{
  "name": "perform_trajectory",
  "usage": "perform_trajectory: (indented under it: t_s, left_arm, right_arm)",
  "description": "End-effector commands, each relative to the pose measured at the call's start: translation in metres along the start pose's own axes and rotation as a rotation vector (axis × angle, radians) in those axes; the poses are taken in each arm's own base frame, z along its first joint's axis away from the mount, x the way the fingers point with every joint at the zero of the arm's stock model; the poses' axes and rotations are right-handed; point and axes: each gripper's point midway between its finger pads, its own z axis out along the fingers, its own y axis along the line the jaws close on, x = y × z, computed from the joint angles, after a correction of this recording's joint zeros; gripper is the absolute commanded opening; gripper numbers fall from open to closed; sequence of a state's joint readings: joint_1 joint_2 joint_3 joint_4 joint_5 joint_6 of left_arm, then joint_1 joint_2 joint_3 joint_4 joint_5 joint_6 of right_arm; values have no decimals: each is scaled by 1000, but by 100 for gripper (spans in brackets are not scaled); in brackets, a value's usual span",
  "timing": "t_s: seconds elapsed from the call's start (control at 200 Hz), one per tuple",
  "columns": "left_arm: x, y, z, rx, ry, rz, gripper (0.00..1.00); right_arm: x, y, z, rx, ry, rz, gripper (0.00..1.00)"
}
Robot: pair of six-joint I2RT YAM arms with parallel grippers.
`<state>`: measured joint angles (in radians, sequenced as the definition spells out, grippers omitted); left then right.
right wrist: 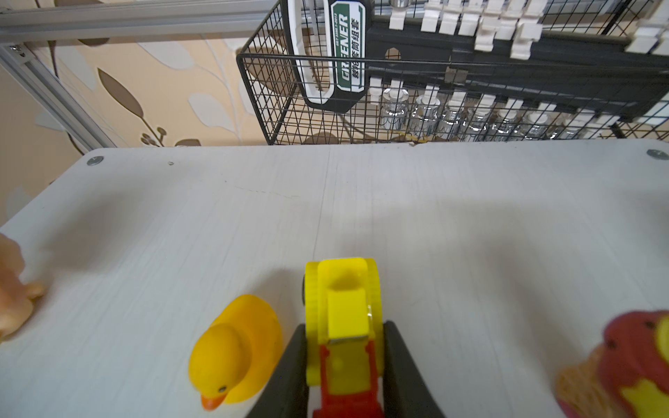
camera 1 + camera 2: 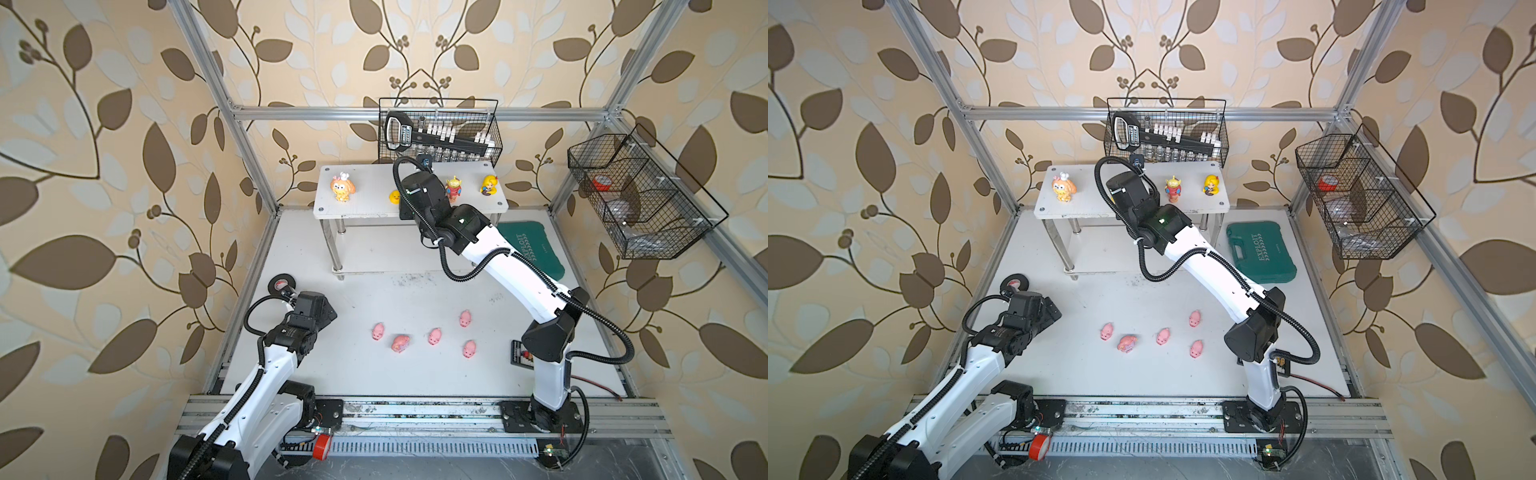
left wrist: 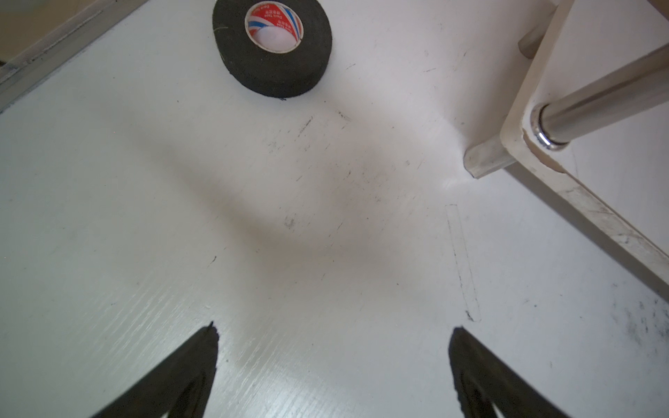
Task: Organize plastic toys on shelves
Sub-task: Place the plastic toy on the shelf.
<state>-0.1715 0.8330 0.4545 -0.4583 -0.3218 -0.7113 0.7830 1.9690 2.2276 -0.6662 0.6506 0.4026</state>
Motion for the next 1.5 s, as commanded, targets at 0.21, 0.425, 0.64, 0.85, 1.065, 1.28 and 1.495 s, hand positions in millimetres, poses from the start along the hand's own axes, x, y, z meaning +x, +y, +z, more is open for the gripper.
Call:
perform_trajectory:
  t_s: [0.21, 0.425, 0.64, 0.85, 1.065, 1.28, 1.495]
  left_arm:
    - [-2, -2, 0, 8, -14, 11, 99]
    - [-2, -2, 0, 7, -17, 10, 99]
    - [-2, -2, 0, 7, -16, 9, 99]
    - [-2, -2, 0, 7, -17, 9, 99]
    - [-2, -2, 0, 7, -17, 11, 99]
    - [-2, -2, 0, 6, -14, 11, 99]
    - [-2, -3, 1, 6, -11, 14, 99]
  right_arm:
    - [6, 3, 5, -4, 22, -14, 36]
    - [4, 3, 3, -11, 20, -8, 45]
    - [-7, 5, -9, -33, -5, 3, 51]
    - [-22, 4, -25, -36, -41, 1, 54]
    - [-36, 0, -41, -40, -78, -3, 59]
    - [-47, 3, -57, -70, -110, -16, 61]
    - [-61, 32, -120, -284, -205, -66, 66]
